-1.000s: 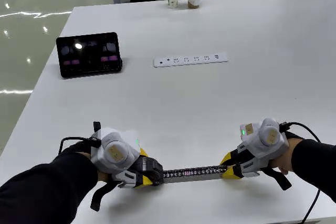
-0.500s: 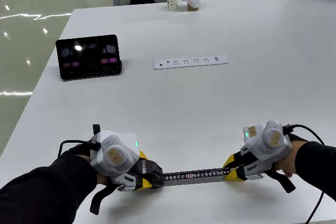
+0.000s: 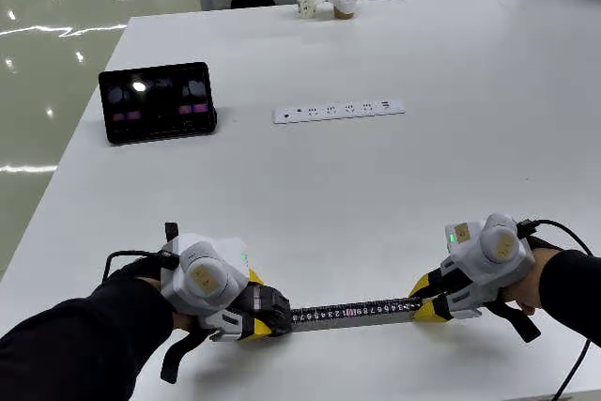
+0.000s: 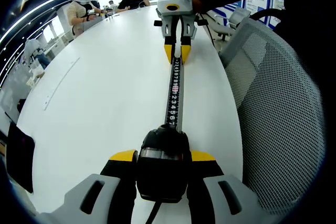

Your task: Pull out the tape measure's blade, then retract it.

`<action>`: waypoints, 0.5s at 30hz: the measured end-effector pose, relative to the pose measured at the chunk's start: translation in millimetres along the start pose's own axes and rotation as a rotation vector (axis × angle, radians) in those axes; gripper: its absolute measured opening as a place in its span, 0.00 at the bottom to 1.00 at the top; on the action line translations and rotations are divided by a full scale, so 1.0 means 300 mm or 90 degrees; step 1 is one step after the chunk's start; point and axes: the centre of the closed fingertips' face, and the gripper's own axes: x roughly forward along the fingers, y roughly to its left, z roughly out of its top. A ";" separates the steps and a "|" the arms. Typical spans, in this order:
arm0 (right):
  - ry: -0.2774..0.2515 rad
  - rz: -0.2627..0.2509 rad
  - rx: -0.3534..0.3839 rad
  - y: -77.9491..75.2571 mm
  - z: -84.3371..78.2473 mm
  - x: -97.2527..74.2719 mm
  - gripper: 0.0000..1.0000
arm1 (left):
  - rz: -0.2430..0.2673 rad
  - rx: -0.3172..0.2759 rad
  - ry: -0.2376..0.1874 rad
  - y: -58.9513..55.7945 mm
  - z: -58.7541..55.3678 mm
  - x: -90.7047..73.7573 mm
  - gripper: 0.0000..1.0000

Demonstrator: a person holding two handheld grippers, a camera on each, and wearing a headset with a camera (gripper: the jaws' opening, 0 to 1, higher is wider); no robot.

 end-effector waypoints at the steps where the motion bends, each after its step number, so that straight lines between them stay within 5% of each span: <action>1: 0.001 -0.001 0.000 -0.003 -0.003 -0.001 0.10 | 0.000 0.000 0.000 0.000 0.000 0.000 0.31; 15: 0.001 -0.005 0.009 -0.016 -0.026 -0.020 0.10 | 0.002 -0.001 -0.001 0.002 0.001 0.001 0.31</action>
